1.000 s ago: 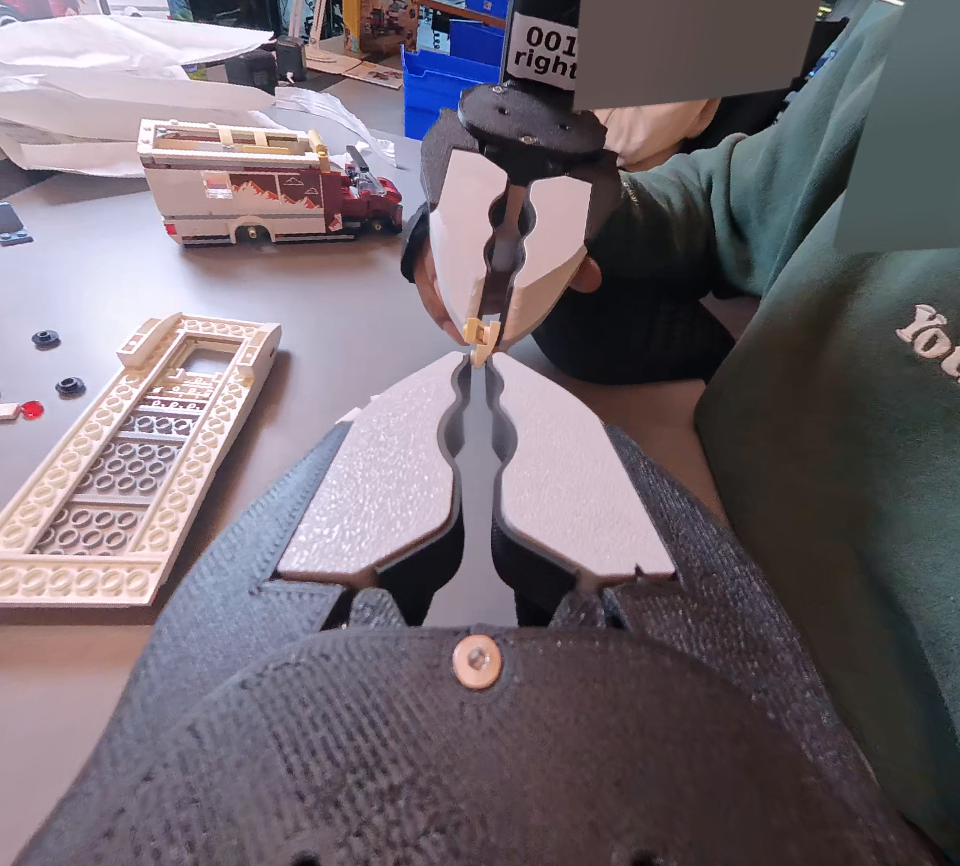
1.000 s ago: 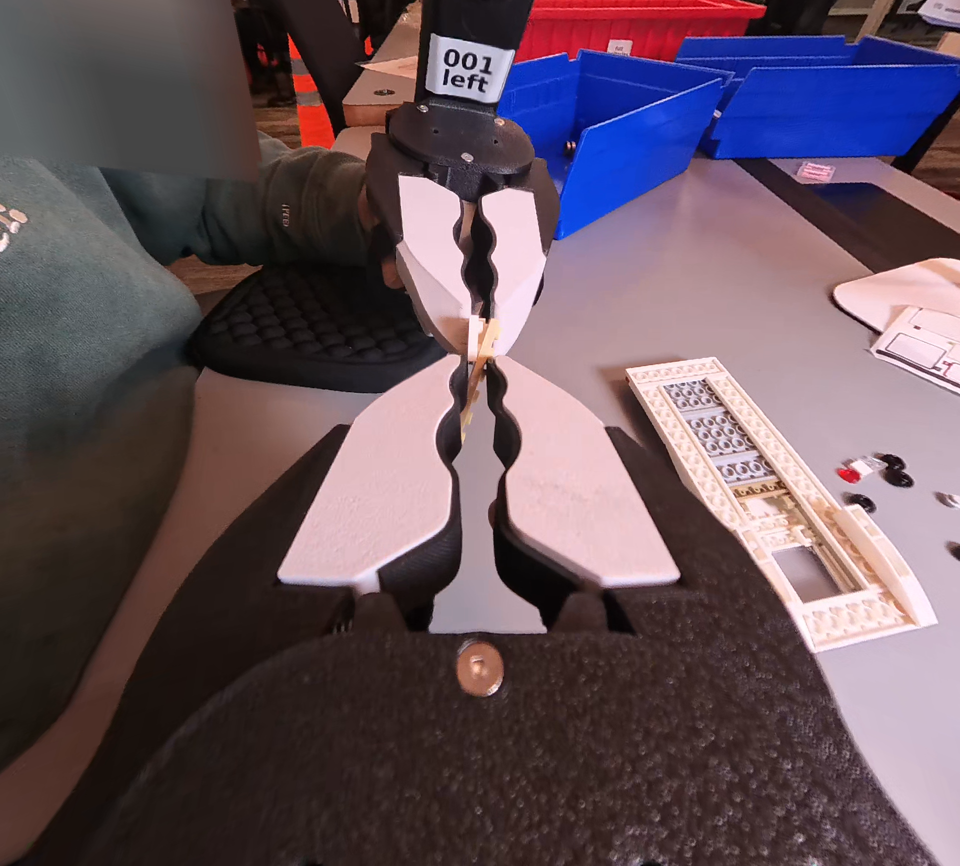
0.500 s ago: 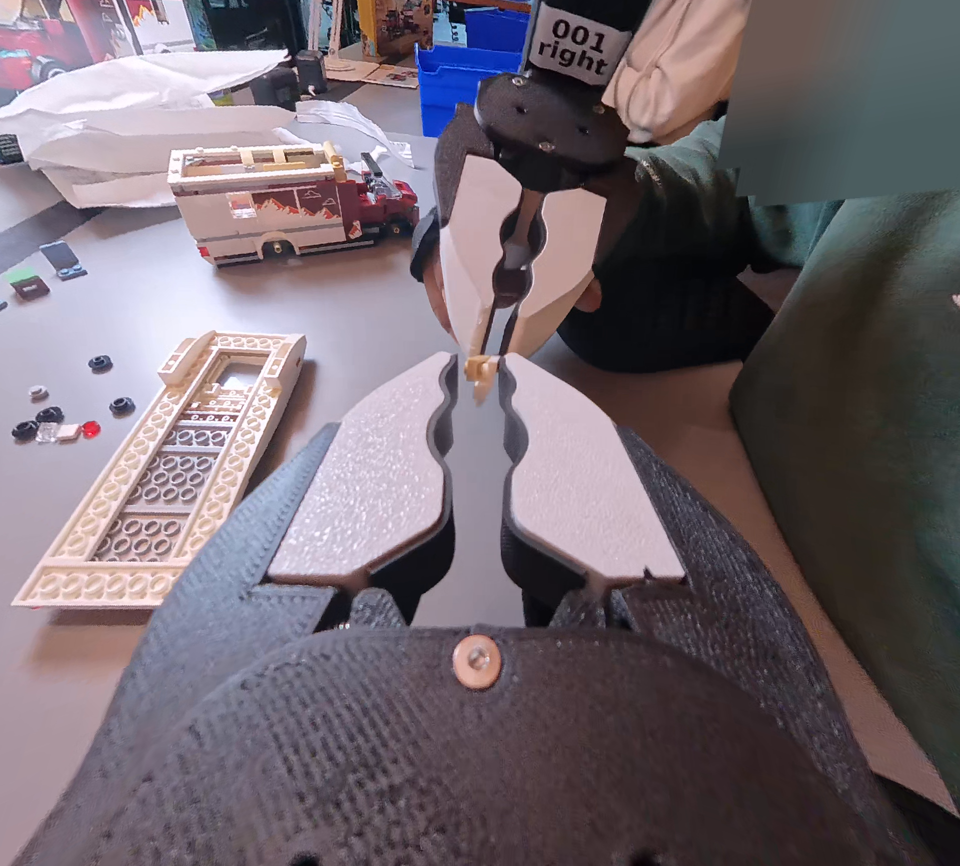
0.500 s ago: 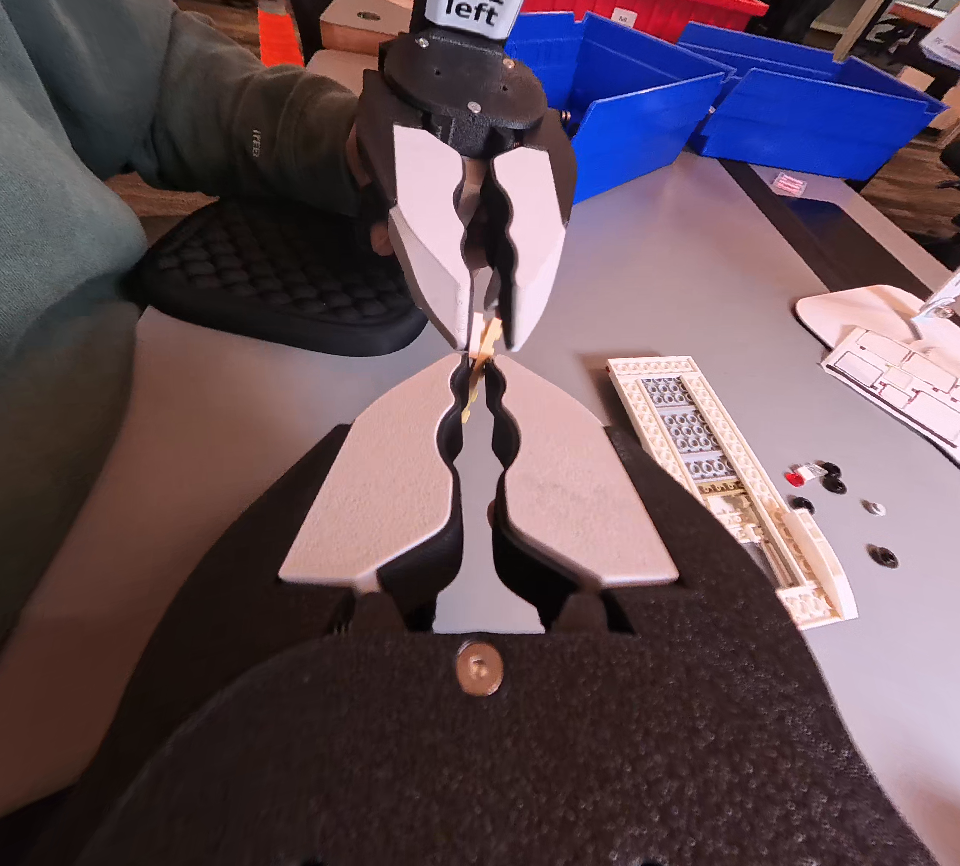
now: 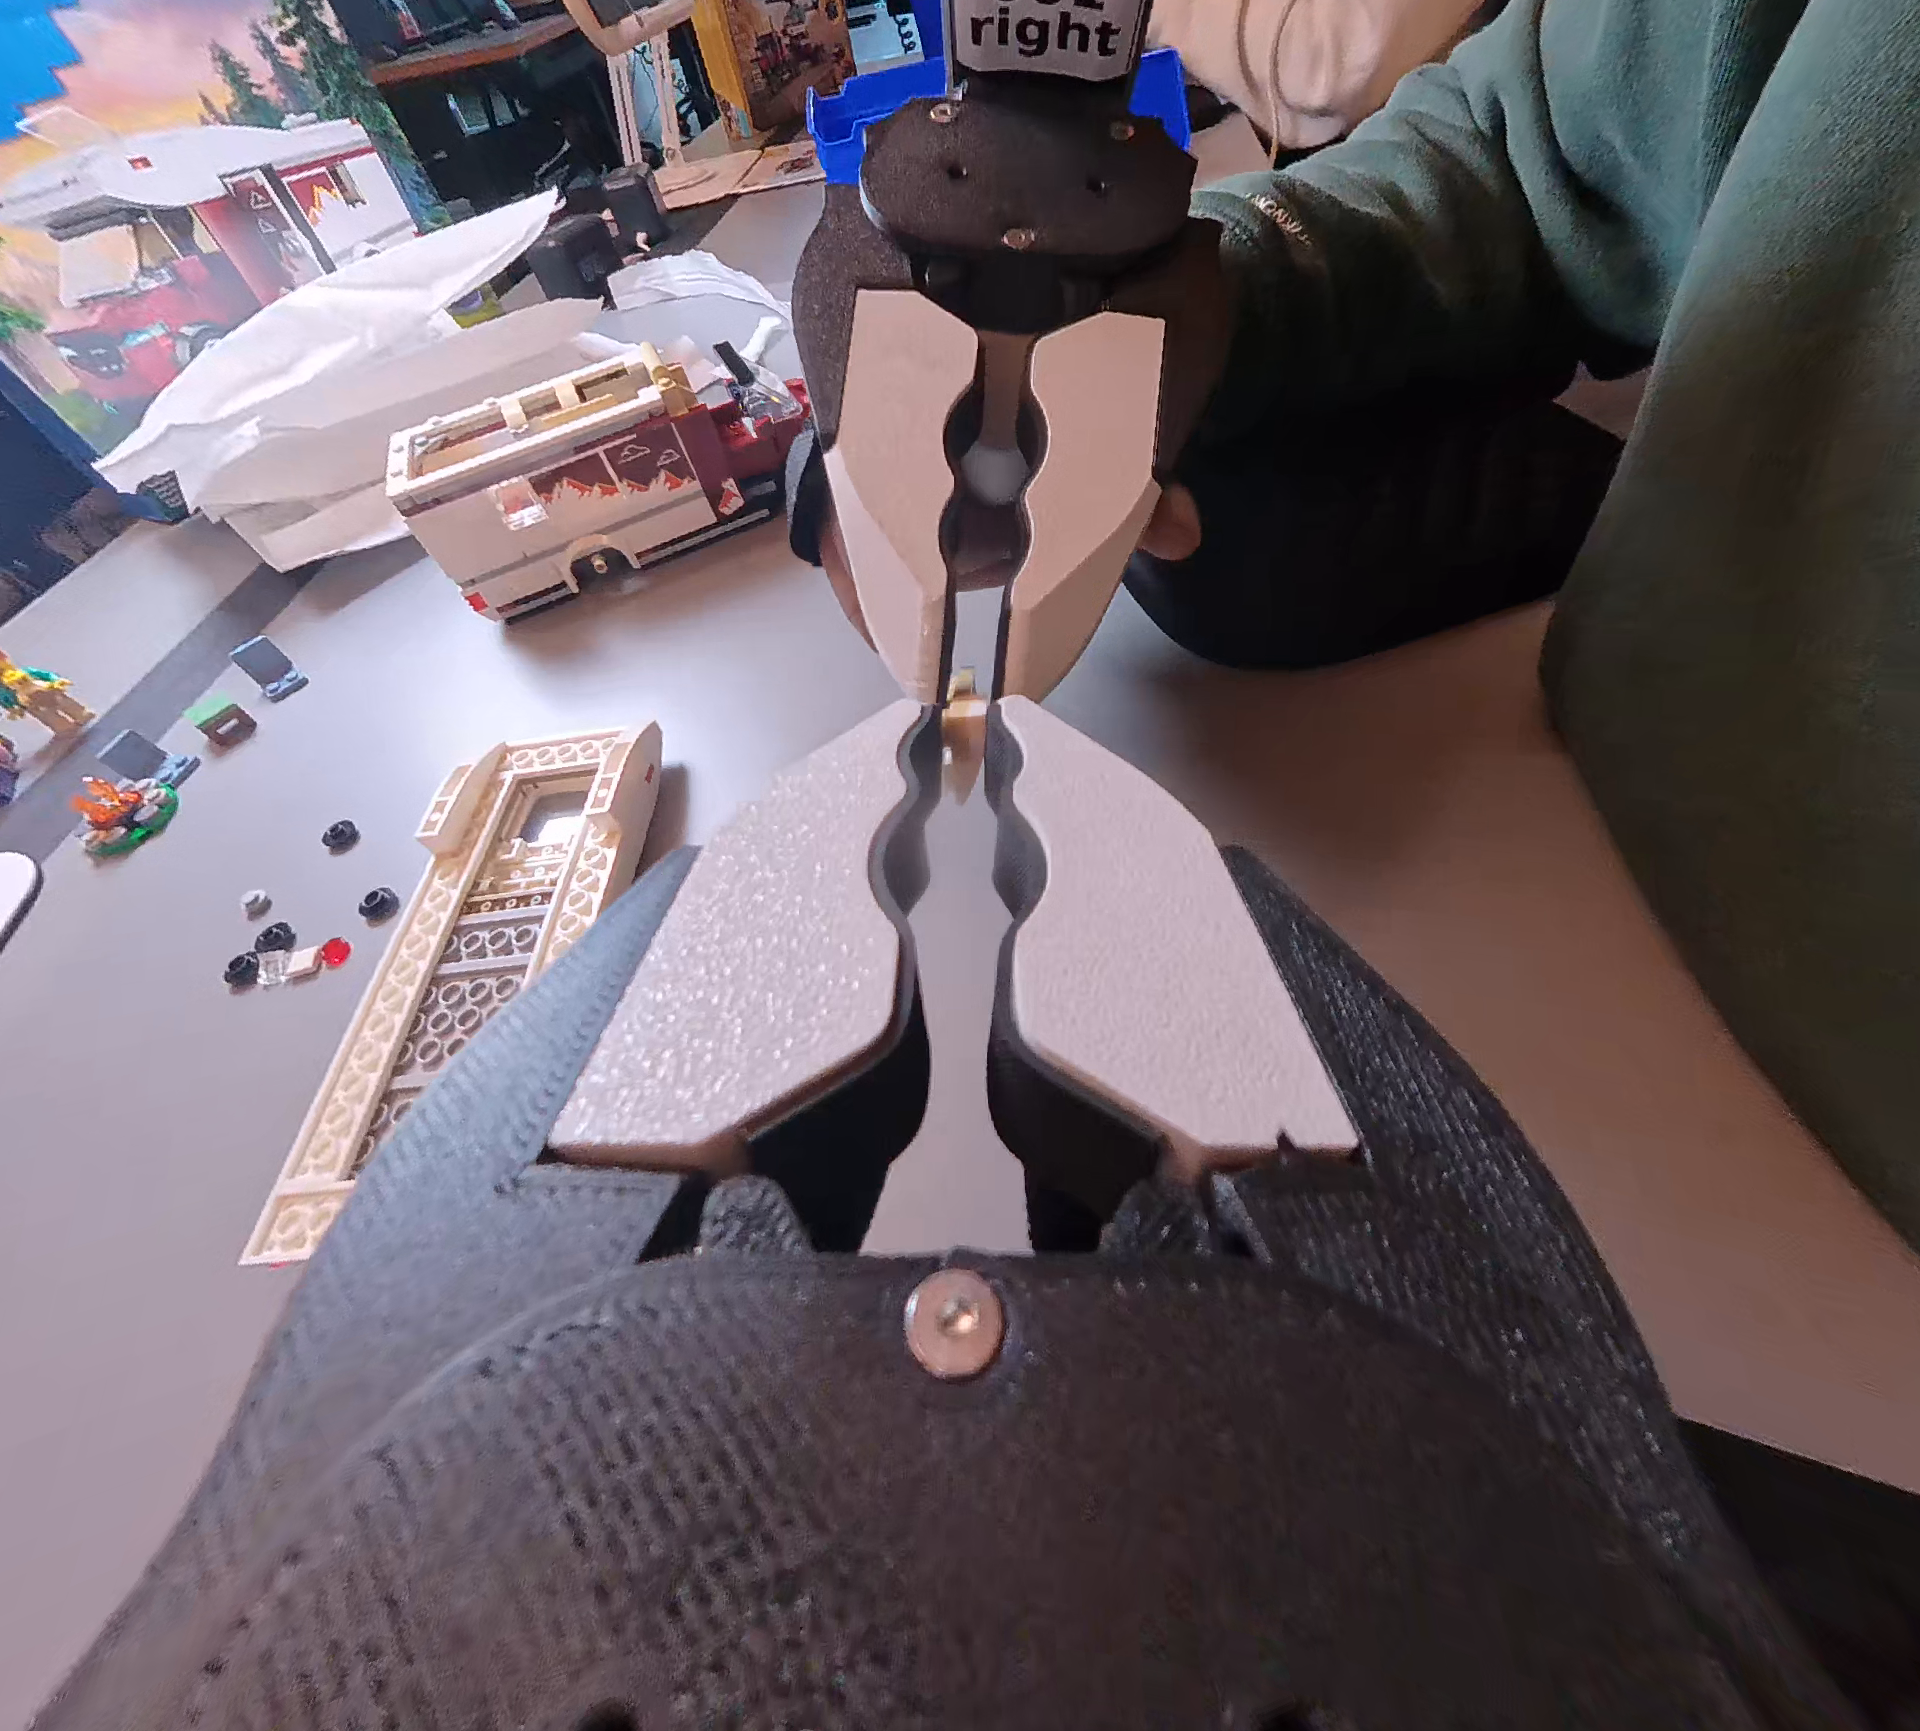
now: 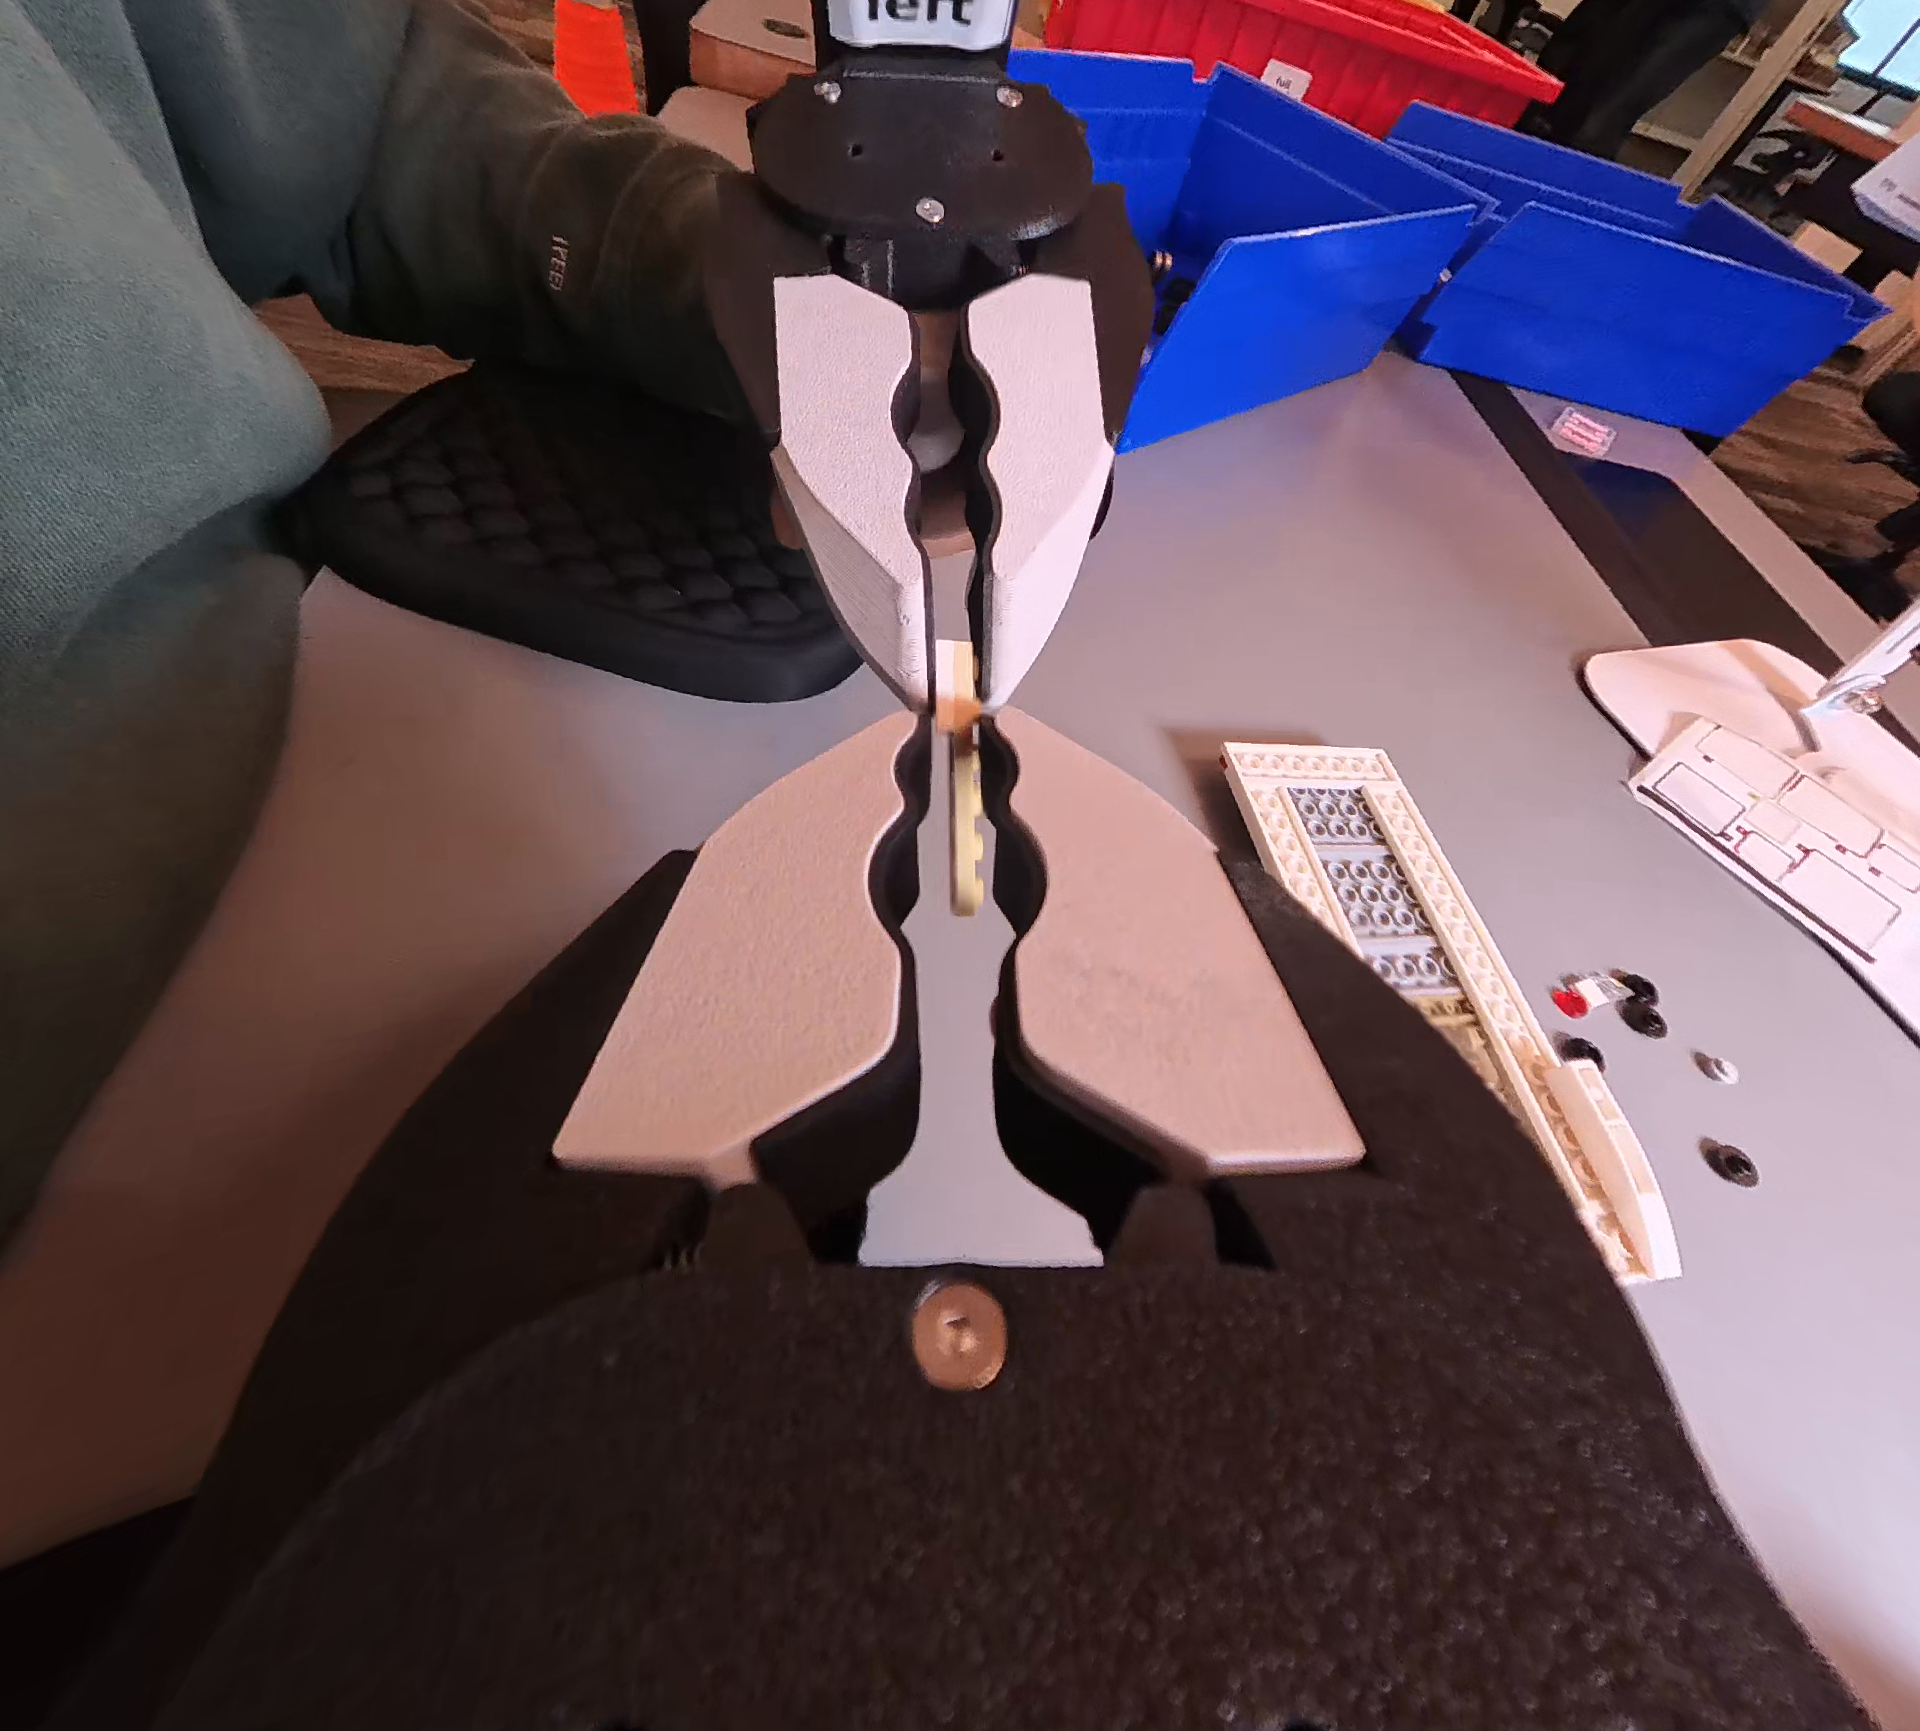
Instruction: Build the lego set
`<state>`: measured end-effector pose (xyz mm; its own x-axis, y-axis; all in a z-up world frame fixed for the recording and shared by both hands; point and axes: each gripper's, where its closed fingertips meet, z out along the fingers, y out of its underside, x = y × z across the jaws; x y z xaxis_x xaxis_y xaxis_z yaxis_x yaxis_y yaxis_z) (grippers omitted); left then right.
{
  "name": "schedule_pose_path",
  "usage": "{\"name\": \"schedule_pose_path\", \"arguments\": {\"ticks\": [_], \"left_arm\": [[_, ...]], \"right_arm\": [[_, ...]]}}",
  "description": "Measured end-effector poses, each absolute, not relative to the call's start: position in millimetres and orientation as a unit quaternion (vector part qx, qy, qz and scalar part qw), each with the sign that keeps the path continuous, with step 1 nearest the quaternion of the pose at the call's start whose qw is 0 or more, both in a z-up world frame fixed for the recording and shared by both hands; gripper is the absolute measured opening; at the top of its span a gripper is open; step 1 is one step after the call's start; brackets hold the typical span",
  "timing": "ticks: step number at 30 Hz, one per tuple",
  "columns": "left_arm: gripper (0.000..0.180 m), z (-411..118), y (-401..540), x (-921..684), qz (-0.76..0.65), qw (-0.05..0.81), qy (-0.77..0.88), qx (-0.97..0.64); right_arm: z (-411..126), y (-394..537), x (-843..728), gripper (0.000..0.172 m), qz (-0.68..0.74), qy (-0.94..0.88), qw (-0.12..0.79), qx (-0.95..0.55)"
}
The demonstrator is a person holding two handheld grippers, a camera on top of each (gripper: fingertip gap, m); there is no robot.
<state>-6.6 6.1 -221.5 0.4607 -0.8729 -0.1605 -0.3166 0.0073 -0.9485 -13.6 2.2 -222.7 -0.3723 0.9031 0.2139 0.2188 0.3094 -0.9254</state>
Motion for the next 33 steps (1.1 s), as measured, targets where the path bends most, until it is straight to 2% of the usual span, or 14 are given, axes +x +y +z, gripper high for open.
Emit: {"name": "schedule_pose_path", "arguments": {"ticks": [11,16,17,19,25,33], "left_arm": [[0.009,-220,-1,-2,-0.242,0.558,0.478,-0.634],[0.009,-227,10,-10,-0.303,0.529,0.421,-0.671],[0.008,-225,13,-16,-0.318,0.532,0.404,-0.673],[0.008,-228,20,-28,-0.330,0.524,0.370,-0.692],[0.009,-261,37,-49,-0.292,0.474,0.332,-0.761],[0.009,-282,44,-58,-0.250,0.444,0.319,-0.799]], "right_arm": [[-222,-4,-10,0.006,0.449,-0.710,0.384,-0.382],[-235,17,-9,0.007,0.417,-0.712,0.366,-0.431],[-240,24,-7,0.011,0.407,-0.713,0.362,-0.442],[-253,36,-2,0.017,0.391,-0.715,0.333,-0.474],[-301,78,2,0.019,0.283,-0.707,0.242,-0.601],[-314,77,-13,0.021,0.266,-0.698,0.118,-0.655]]}}
